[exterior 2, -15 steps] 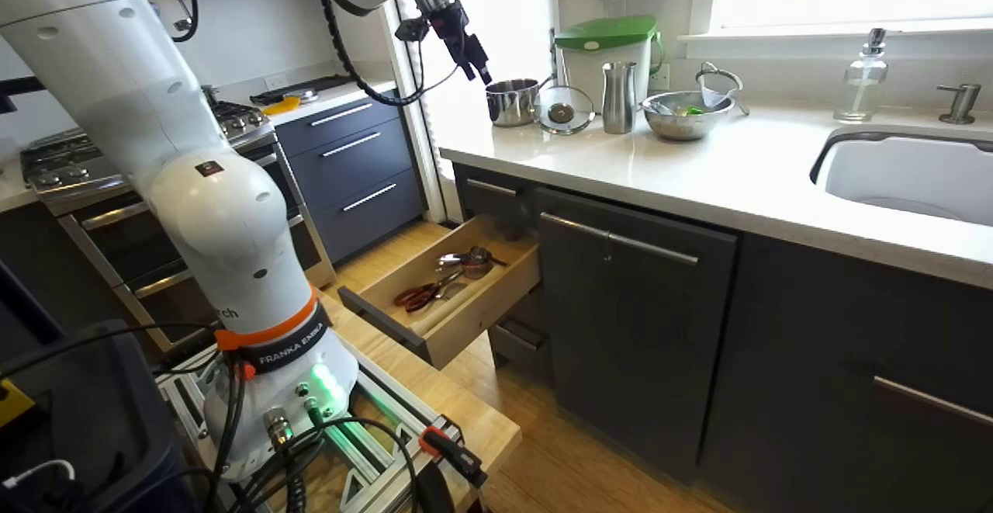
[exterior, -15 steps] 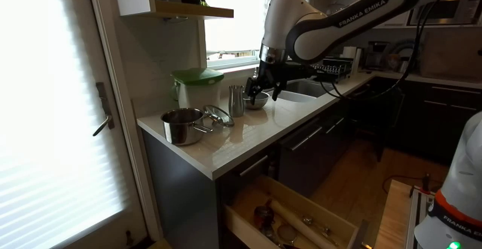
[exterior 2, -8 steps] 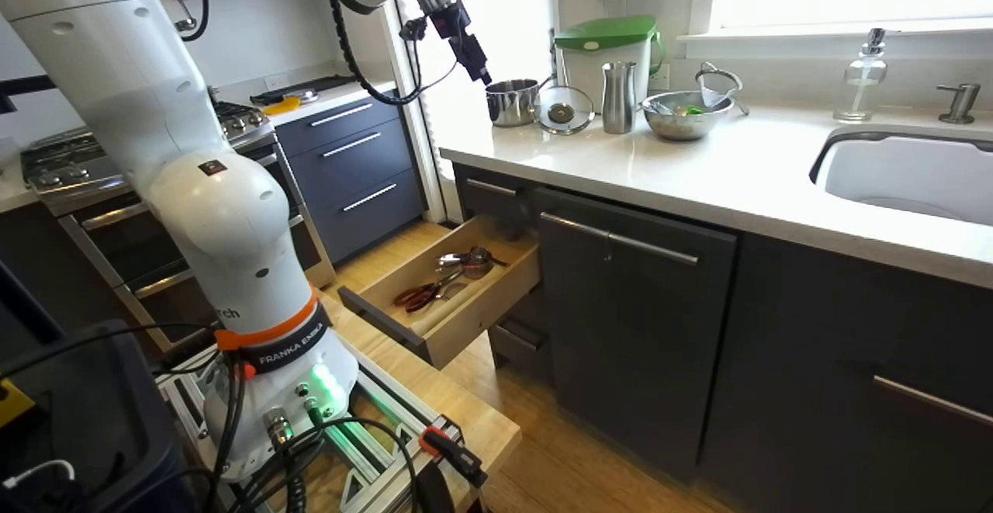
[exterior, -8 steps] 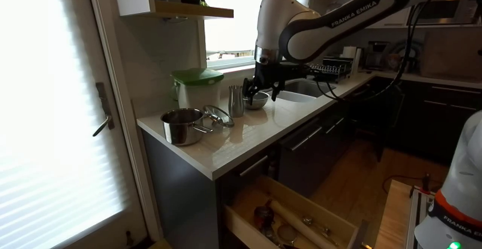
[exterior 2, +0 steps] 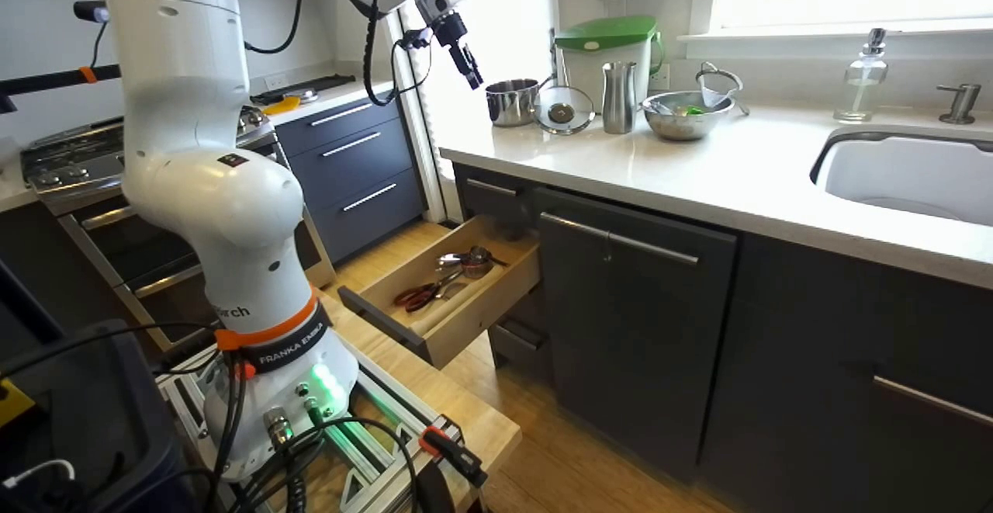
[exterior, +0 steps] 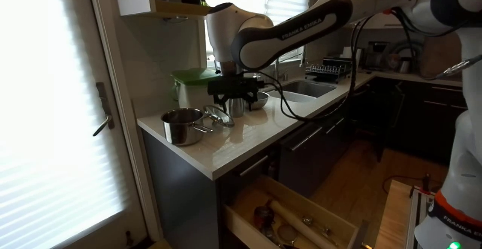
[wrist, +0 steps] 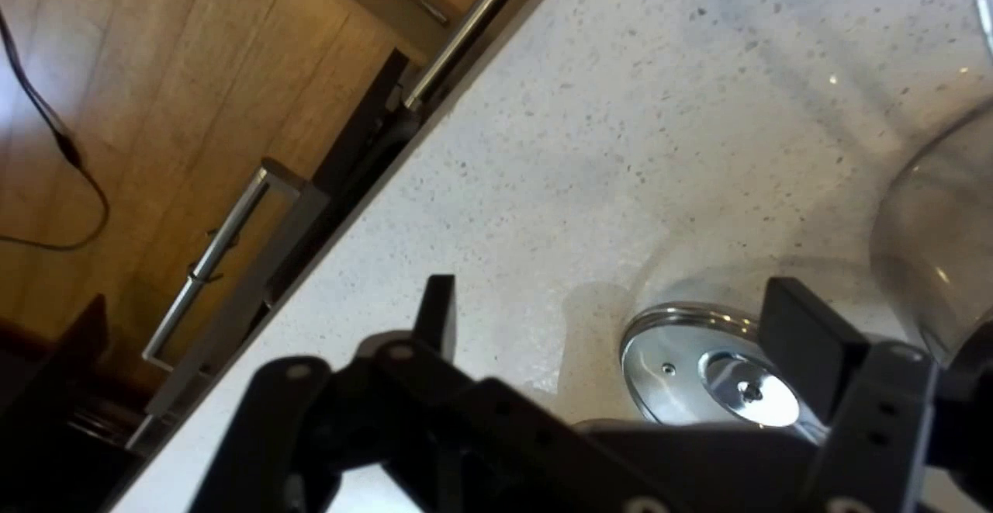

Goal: Move the pot to the right

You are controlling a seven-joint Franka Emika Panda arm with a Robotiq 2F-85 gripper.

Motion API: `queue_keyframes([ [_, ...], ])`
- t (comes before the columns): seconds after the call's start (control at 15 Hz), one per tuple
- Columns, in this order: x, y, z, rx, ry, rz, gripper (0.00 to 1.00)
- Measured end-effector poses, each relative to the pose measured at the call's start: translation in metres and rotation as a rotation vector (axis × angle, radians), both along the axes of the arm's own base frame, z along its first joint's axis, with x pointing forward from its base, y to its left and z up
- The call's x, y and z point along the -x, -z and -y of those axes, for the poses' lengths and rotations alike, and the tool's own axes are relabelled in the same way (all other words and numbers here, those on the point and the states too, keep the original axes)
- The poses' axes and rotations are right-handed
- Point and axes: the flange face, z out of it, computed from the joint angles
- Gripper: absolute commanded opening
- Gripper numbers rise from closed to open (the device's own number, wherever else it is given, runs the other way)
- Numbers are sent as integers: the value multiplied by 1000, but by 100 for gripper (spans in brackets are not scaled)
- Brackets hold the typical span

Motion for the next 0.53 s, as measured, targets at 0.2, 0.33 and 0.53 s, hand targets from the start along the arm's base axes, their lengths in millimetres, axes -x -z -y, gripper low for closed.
queue_keyframes([
  [0.2,-5,10,-10,6,0,-7,100],
  [0.33,-6,2,-3,6,5,3,100],
  [0.53,-9,6,-4,-4,112,38,100],
])
